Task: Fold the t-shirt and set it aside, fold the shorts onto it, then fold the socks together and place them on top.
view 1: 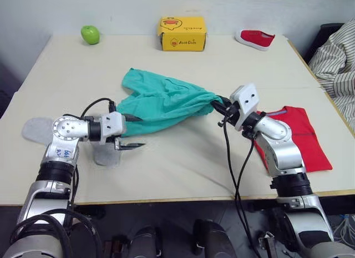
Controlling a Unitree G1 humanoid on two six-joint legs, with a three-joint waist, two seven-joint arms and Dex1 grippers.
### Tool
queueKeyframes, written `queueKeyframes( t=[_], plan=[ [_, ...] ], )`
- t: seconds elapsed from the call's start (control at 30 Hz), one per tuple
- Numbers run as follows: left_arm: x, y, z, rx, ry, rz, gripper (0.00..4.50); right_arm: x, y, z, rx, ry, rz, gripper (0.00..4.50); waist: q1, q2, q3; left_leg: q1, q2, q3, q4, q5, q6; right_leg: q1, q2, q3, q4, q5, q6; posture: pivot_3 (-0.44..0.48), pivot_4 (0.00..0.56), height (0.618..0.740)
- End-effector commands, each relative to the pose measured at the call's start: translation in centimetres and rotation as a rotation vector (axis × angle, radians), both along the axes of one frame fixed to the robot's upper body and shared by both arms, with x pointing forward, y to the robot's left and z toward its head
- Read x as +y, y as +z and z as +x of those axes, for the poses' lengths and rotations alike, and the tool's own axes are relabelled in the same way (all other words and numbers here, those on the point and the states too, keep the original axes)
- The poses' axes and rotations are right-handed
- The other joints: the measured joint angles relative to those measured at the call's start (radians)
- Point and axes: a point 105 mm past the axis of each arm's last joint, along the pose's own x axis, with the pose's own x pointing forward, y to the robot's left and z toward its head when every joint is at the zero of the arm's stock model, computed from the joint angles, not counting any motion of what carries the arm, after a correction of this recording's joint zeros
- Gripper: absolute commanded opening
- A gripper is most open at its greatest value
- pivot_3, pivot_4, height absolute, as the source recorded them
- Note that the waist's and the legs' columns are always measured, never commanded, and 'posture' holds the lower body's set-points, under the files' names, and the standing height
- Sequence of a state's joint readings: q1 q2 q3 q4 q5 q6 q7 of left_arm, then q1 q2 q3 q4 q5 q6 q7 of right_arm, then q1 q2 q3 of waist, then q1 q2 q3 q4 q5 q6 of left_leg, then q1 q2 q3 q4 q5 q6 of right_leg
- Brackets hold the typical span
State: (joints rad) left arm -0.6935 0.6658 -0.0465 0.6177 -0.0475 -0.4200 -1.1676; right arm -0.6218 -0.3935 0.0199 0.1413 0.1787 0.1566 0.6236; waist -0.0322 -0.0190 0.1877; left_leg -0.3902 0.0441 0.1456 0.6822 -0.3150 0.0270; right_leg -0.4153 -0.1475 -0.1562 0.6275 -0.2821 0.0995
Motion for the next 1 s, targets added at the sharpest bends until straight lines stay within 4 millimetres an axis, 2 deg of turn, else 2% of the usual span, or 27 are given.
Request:
queueKeyframes(
  t=[0.03,0.13,0.4,0.57,0.67,0.77,0.83,1.0],
  plan=[
    [-0.1,0.6,1.0,-0.167,0.065,0.047,4.5,0.4,2.3,-0.3,-0.078,0.016,0.024,0.05,0.001,0.0,0.0,0.0,0.0,0.0,0.0,0.0,0.0,0.0,0.0,0.0,0.0,0.0,0.0,0.0,0.15,0.74],
    [0.5,0.0,2.2,-0.241,0.161,0.079,4.5,0.7,2.8,-0.5,-0.089,0.03,0.029,0.05,0.002,0.0,0.0,0.0,0.0,0.0,0.0,0.0,0.0,0.0,0.0,0.0,0.0,0.0,0.0,0.0,0.15,0.74],
    [1.4,-1.9,3.8,-0.236,0.264,0.127,4.5,0.7,4.3,-0.9,-0.109,0.037,0.078,0.05,0.004,0.0,0.0,0.0,0.0,0.0,0.0,0.0,0.0,0.0,-0.001,0.0,0.001,0.0,0.0,0.0,0.15,0.74],
    [2.1,-1.5,5.4,-0.291,0.35,0.181,4.5,0.8,5.7,-1.0,-0.127,0.043,0.133,0.05,0.004,0.0,0.0,0.001,0.0,0.0,0.0,0.001,0.0,0.001,-0.001,0.0,0.002,0.0,0.0,0.0,0.15,0.74],
    [3.2,-1.5,6.2,-0.286,0.422,0.208,4.5,0.7,6.3,-1.1,-0.134,0.044,0.158,0.05,0.003,0.0,0.0,0.002,0.0,0.0,0.0,0.001,0.0,0.0,-0.001,0.0,0.002,0.0,0.0,0.0,0.15,0.74],
    [4.2,-1.5,6.5,-0.265,0.475,0.197,3.87,0.6,6.6,-1.1,-0.135,0.041,0.17,0.05,-0.001,0.0,0.0,0.002,0.001,0.0,0.0,0.001,0.0,0.0,0.0,0.0,0.002,0.0,0.0,0.0,0.15,0.74],
    [4.5,-1.4,6.6,-0.253,0.495,0.176,3.2,0.5,6.5,-1.1,-0.133,0.04,0.169,0.05,-0.003,0.0,0.0,0.002,0.001,0.0,-0.001,0.001,0.0,0.0,0.0,0.0,0.002,0.0,0.0,0.0,0.15,0.74],
    [4.8,1.2,7.1,-0.237,0.54,-0.005,1.56,0.2,4.9,-1.2,-0.111,0.045,0.126,0.05,-0.005,0.0,0.0,0.001,0.001,0.001,-0.001,0.001,0.0,-0.001,0.0,0.0,0.002,0.0,0.0,0.0,0.15,0.74]
  ],
)
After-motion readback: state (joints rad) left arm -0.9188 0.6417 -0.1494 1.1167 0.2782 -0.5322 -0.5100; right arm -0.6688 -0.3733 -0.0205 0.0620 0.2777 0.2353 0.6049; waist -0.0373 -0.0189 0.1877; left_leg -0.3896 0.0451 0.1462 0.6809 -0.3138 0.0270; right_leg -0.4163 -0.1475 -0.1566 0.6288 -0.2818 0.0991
